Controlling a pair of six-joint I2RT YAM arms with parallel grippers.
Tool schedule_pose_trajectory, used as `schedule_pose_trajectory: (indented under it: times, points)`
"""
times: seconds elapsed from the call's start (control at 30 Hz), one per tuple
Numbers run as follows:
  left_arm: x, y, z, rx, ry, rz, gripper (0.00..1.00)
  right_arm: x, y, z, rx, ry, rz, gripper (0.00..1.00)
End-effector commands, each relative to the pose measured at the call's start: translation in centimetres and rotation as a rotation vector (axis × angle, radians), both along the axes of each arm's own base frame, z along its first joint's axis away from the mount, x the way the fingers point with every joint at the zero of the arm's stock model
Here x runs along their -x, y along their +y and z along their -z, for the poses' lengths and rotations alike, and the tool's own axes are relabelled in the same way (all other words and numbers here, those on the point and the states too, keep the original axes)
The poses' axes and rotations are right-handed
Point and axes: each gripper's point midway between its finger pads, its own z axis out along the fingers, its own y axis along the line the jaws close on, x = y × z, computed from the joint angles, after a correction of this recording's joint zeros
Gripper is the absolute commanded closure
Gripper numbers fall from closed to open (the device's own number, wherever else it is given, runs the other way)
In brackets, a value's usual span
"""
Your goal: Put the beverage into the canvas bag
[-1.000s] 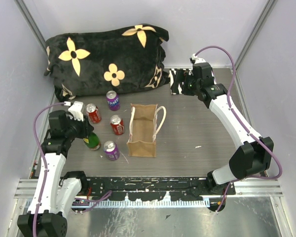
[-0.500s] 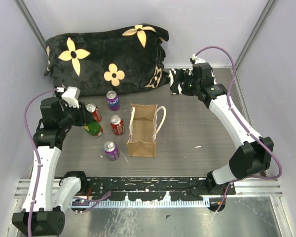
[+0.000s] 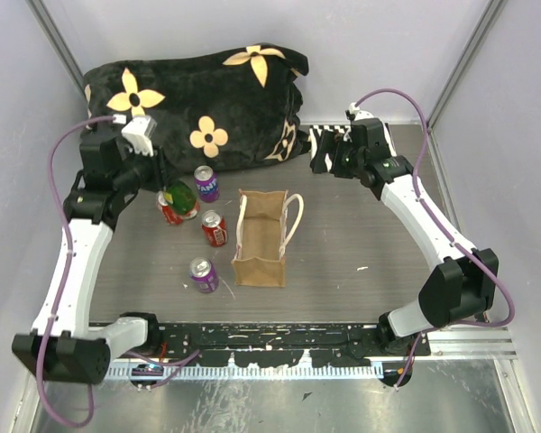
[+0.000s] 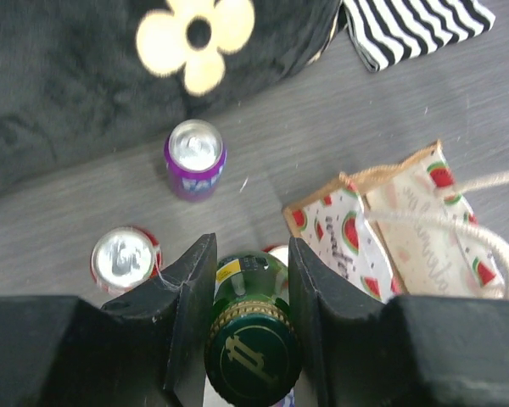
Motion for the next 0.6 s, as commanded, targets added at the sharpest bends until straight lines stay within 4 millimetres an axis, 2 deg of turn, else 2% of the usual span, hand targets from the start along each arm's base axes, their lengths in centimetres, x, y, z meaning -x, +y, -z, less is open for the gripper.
schedule_pose_trajectory:
  times: [0.0, 0.1, 0.13, 0.57]
  points:
    - [-4.0, -2.4, -8.3, 0.088, -0.234, 0.054, 1.00, -0.1, 0.6, -2.5, -0.045, -0.077, -0.014, 0.00]
    - [-5.5, -3.8, -9.5, 0.103, -0.259, 0.081, 1.00, -0.1, 0.6, -2.5, -0.046, -0.079, -0.016, 0.00]
    - [-6.7, -4.4, -8.8, 0.100, -0.243, 0.091, 1.00, -0.1, 0.6, -2.5, -0.048, -0.080, -0.017, 0.00]
    - [-14.7, -12.1, -10.9, 0.102, -0.317, 0.177, 1.00, 0.2, 0.7, -2.0, -0.065, -0.084, -0.017, 0.00]
